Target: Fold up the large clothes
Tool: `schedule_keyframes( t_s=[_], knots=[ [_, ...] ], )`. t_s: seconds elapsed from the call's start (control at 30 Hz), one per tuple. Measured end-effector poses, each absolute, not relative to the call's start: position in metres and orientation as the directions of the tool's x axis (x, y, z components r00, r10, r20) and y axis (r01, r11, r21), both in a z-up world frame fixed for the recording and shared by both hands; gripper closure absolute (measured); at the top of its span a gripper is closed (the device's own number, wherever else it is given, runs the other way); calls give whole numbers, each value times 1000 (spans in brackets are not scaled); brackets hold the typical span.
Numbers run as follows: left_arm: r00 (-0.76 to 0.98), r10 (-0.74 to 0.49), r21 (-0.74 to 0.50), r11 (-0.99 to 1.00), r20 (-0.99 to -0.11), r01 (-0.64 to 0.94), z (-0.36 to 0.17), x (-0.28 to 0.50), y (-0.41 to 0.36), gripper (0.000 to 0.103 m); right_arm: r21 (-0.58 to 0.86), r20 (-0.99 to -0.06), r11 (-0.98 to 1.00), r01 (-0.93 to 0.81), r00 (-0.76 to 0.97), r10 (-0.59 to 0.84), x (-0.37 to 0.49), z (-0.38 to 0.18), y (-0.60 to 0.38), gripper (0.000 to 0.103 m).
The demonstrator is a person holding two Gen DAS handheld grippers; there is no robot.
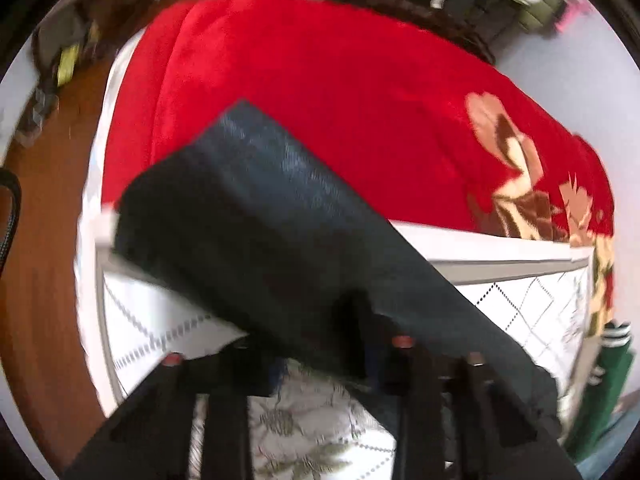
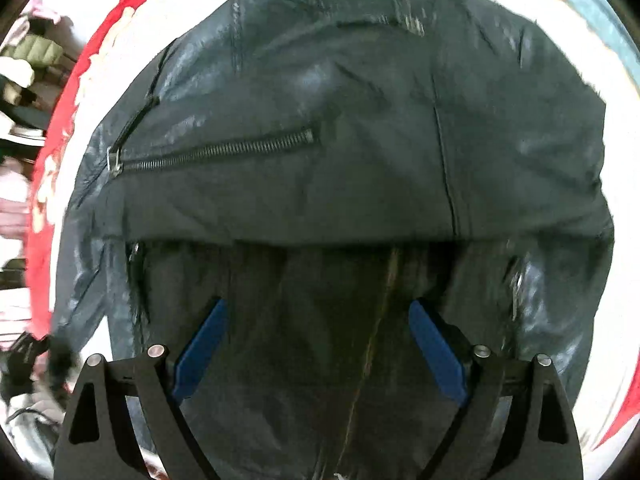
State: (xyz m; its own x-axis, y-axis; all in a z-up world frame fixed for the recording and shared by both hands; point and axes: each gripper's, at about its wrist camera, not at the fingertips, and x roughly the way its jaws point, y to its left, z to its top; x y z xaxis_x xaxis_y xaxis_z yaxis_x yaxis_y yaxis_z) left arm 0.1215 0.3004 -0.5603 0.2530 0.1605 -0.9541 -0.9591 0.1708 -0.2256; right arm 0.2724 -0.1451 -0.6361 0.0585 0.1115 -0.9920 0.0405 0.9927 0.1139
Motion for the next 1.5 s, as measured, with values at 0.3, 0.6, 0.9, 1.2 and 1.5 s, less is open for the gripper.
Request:
schedule_keyframes(
  t_s=[0.3, 0.6, 0.9, 1.2, 1.5],
  knots=[
    [282, 426, 5, 560, -860, -829, -462, 203, 252, 97, -136, -978, 991, -19, 164, -131, 300, -614, -117, 10],
    [546, 325, 78, 901, -772, -426, -389, 311, 73, 97, -19, -987, 990, 143, 154, -41, 312, -592, -181, 10],
    [500, 52, 57, 998, -865, -5, -449, 349, -151, 96, -47, -992, 932, 360, 95, -87, 256, -590, -327, 10],
    [308, 51, 89, 990, -950, 110, -513, 344, -210, 50, 5, -999, 866, 500, 46, -21, 205, -604, -421, 10],
    [321, -4, 14, 999, -947, 53, -476, 320, -179, 5, 269, -963, 818, 508, 155, 220, 221, -571, -438, 10]
  ],
)
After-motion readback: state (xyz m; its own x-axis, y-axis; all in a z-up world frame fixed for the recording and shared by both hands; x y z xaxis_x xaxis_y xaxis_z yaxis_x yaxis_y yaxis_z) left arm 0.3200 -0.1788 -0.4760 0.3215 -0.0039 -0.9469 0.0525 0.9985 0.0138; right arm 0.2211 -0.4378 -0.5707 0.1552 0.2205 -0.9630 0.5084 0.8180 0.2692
